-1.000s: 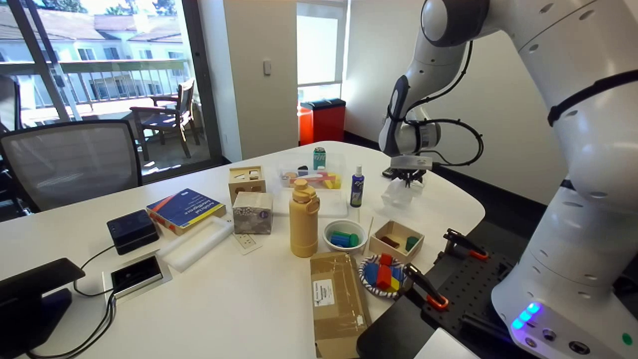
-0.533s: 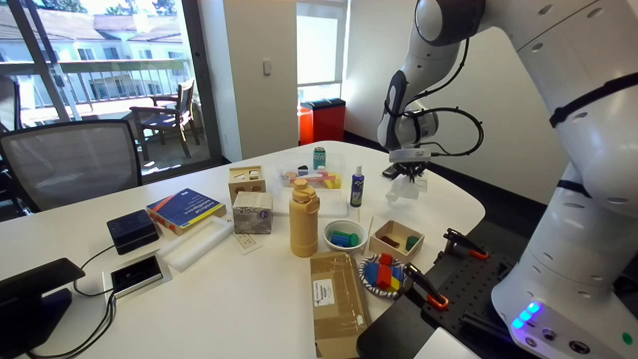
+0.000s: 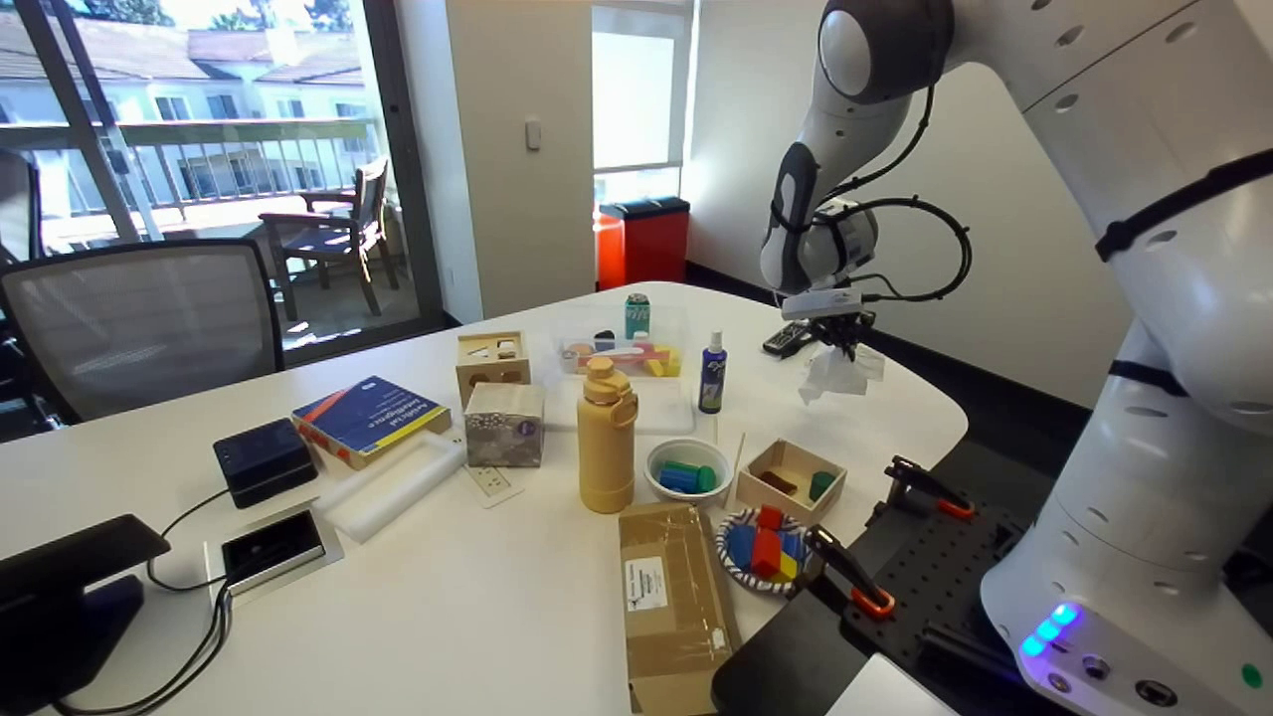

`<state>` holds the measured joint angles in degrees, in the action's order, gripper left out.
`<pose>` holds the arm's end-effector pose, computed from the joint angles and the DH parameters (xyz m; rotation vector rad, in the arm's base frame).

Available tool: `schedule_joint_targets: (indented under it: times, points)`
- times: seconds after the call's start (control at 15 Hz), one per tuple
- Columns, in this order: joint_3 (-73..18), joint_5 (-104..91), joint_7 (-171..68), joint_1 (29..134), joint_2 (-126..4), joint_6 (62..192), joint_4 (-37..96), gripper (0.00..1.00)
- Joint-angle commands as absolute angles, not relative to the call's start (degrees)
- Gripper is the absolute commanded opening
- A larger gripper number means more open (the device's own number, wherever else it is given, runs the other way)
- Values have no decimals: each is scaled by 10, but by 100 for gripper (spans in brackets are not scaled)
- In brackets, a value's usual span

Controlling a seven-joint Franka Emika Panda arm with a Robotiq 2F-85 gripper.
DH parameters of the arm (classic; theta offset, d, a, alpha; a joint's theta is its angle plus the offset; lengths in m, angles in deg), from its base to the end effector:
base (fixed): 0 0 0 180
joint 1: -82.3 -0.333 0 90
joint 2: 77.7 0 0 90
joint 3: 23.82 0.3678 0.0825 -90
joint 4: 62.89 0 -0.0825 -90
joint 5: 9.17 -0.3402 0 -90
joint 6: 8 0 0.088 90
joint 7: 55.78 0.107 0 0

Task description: Pick up the white napkin on the right then set it back down table.

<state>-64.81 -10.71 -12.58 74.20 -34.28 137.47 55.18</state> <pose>0.5023 -0.2924 0.2125 2.1799 -1.5442 -0.0777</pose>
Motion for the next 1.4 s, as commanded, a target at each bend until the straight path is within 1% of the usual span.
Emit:
schedule_joint_targets:
  times: [0.0, 0.33, 0.53, 0.8, 1.13, 1.2, 1.27, 1.33]
  points:
    - [-612, -74, -100, 773, -298, 1278, 476, 0]
    - [-508, -73, -127, 865, -199, 1174, 328, 0]
    - [-471, -73, -133, 900, -141, 1146, 244, 0]
    - [-453, -78, -153, 922, -107, 1155, 182, 0]
    - [-455, -78, -157, 924, -118, 1180, 173, 0]
    - [-452, -80, -159, 928, -119, 1183, 170, 5]
    - [-452, -81, -158, 929, -116, 1184, 165, 27]
    - [-452, -80, -157, 930, -112, 1188, 160, 29]
